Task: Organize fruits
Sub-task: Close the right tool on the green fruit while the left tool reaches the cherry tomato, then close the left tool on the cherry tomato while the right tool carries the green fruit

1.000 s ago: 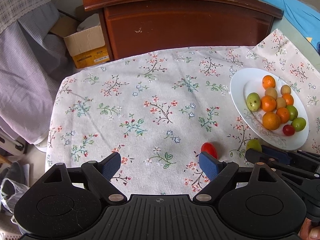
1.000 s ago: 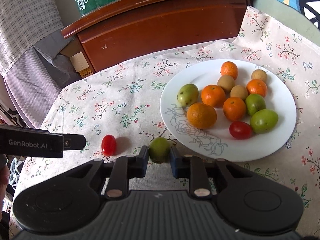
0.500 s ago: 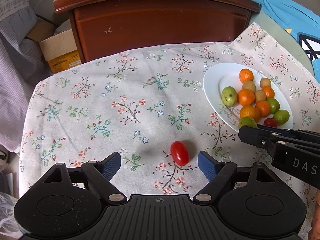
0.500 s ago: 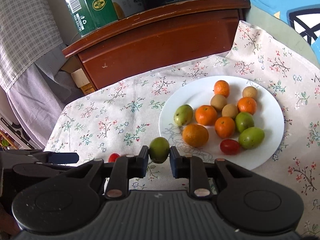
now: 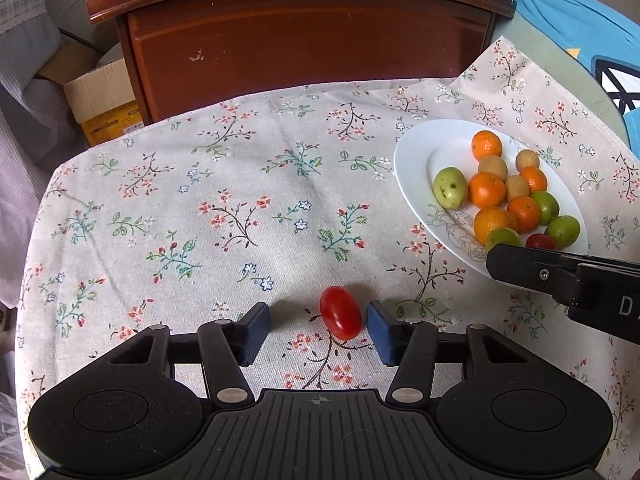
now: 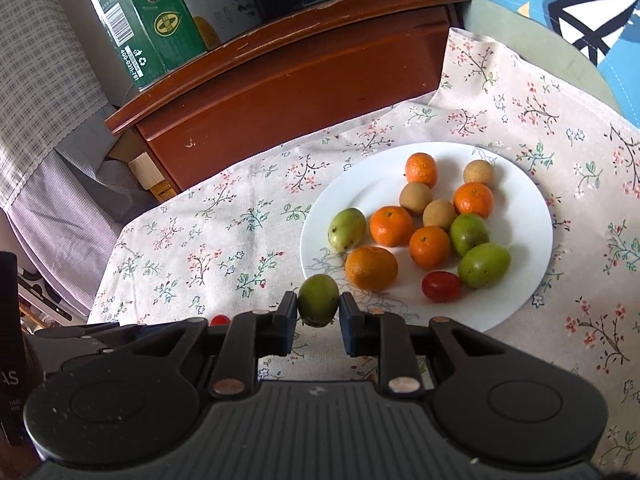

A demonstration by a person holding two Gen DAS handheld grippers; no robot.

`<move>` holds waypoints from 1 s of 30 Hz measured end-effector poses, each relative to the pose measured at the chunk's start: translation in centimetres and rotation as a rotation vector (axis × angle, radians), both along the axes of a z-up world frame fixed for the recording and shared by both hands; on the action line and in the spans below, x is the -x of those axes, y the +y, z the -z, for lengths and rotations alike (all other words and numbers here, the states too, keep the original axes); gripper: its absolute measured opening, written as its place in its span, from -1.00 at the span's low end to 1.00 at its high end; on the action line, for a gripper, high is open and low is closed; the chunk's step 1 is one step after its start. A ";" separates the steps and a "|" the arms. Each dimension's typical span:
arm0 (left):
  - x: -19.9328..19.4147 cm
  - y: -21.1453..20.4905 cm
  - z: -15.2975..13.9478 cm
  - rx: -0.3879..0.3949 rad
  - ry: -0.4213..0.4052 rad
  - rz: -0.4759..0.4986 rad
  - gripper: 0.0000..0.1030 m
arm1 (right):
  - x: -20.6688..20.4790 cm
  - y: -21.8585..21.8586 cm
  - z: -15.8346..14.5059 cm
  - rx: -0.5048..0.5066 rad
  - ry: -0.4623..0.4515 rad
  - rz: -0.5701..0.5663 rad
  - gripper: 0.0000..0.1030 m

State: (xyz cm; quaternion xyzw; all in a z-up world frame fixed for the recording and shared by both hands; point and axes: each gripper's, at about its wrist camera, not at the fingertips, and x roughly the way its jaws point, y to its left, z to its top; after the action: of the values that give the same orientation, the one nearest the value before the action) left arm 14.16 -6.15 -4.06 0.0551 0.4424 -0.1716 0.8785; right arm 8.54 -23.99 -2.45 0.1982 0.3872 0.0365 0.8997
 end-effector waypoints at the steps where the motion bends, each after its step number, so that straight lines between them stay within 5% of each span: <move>1: 0.0 0.0 0.0 0.000 -0.004 0.001 -0.08 | 0.0 0.0 0.0 0.001 0.002 -0.001 -0.55; 4: 0.1 0.0 -0.2 0.016 -0.009 0.016 -0.37 | 0.0 -0.1 0.1 -0.003 0.005 0.003 -0.55; 10: 0.4 -0.4 -0.6 0.036 -0.017 0.033 -0.57 | 0.0 0.0 0.0 -0.004 0.005 0.001 -0.55; 22: 0.3 -1.6 -4.2 0.160 -0.093 0.070 -0.63 | 0.4 -3.5 -2.1 -0.048 -0.021 0.079 -0.55; 30: -0.4 -1.1 -5.8 0.133 -0.107 0.092 -0.57 | 0.0 -7.0 -4.1 -0.061 -0.024 0.118 -0.55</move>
State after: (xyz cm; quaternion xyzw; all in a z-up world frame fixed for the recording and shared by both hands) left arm 14.59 -7.22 1.73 0.0263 0.3794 -0.2376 0.8938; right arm 8.50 -30.95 1.62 0.2474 0.3628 -0.0024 0.8984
